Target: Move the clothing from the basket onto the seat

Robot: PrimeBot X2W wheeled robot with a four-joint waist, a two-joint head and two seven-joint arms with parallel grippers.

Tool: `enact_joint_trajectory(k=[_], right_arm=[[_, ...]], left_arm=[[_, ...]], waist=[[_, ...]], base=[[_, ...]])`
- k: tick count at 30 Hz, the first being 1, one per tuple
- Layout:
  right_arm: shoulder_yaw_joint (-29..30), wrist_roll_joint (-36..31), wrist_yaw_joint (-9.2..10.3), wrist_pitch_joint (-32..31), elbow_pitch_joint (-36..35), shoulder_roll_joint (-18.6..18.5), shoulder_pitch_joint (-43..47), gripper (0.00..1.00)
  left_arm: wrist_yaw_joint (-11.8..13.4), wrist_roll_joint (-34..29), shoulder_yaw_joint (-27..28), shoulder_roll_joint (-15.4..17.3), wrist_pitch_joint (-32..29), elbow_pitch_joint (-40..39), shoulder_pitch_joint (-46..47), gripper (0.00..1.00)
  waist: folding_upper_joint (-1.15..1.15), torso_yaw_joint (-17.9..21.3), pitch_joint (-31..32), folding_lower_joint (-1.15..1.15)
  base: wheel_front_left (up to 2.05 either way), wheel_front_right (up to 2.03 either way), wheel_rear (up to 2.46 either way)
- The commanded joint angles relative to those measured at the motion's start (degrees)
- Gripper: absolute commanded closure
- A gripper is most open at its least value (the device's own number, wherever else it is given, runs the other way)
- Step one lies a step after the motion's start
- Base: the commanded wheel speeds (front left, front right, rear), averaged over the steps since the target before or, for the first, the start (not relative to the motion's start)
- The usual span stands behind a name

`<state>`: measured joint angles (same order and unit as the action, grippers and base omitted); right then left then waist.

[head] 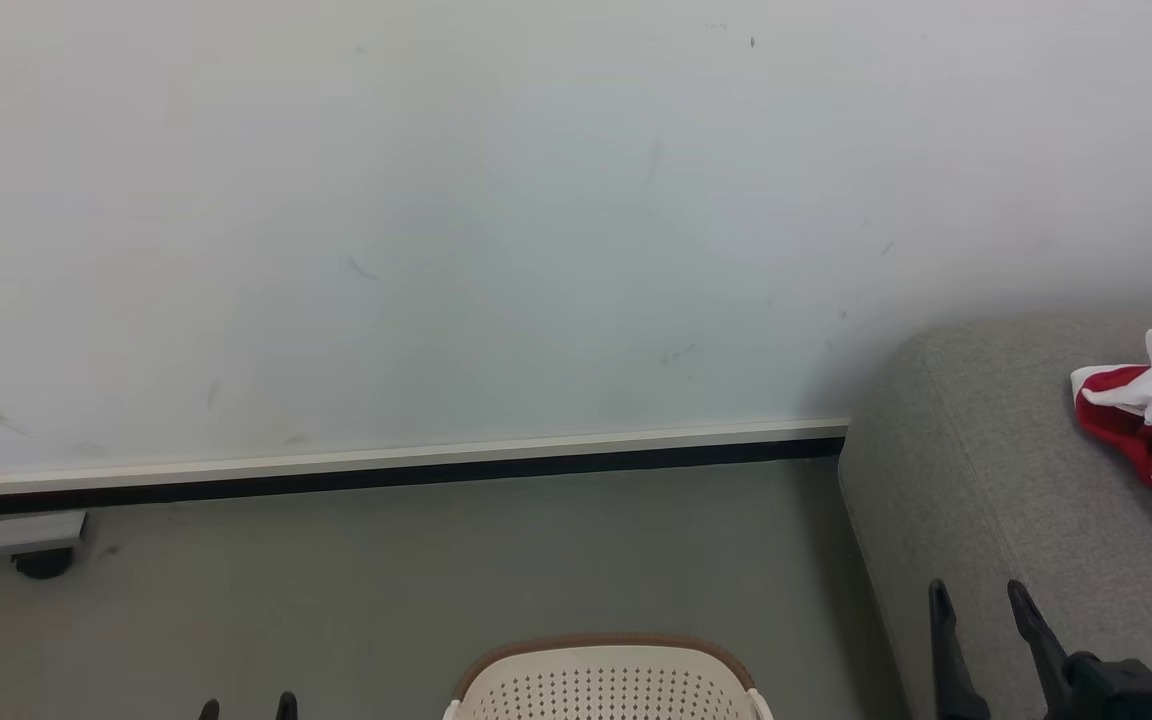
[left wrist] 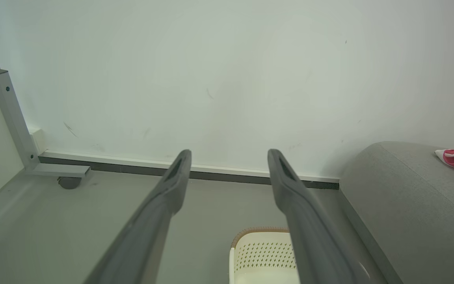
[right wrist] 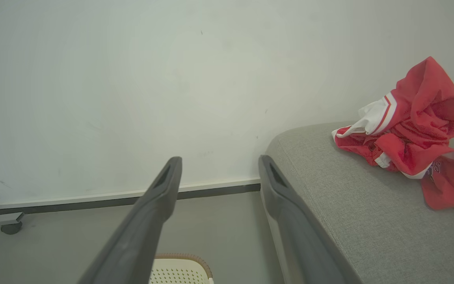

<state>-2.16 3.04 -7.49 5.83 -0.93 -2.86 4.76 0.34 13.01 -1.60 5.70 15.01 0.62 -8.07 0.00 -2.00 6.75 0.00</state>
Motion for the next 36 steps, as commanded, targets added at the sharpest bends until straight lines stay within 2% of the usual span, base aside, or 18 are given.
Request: enact_joint_trajectory(k=[1,14,33,34,36], right_arm=[[0.13,0.52,0.00,0.25,-0.10,0.07,1.41,0.00],[-0.10,1.22,0.00,0.06,0.03,0.08,1.77,0.00],[-0.80,1.70,0.00,-0.32,0.45,0.08,1.56,0.00],[-0.68,1.56,0.00,-0.33,0.46,0.02,1.67,1.00],[-0.70,1.63,0.00,-0.31,0.80,0.01,1.77,1.00]], left_arm=[[-0.16,-0.52,0.45,-0.30,0.23,-0.03,-0.82,0.00],[-2.14,-2.25,2.09,-1.78,0.23,0.21,-1.15,0.00],[-3.28,-2.70,3.11,-2.66,0.24,0.95,-0.58,0.00],[-3.28,-2.40,2.91,-2.59,0.00,0.89,-0.28,1.00],[-3.29,-2.30,2.89,-2.60,-0.14,1.32,-0.25,1.00]], waist=[[0.00,0.01,0.04,0.00],[0.00,0.45,-0.27,0.00],[0.00,1.07,-1.19,0.00],[0.00,1.07,-1.20,0.00],[0.00,1.08,-1.21,0.00]], base=[[0.00,0.00,0.00],[0.00,0.00,0.00],[0.00,0.00,0.00],[0.00,0.00,0.00],[0.00,0.00,0.00]])
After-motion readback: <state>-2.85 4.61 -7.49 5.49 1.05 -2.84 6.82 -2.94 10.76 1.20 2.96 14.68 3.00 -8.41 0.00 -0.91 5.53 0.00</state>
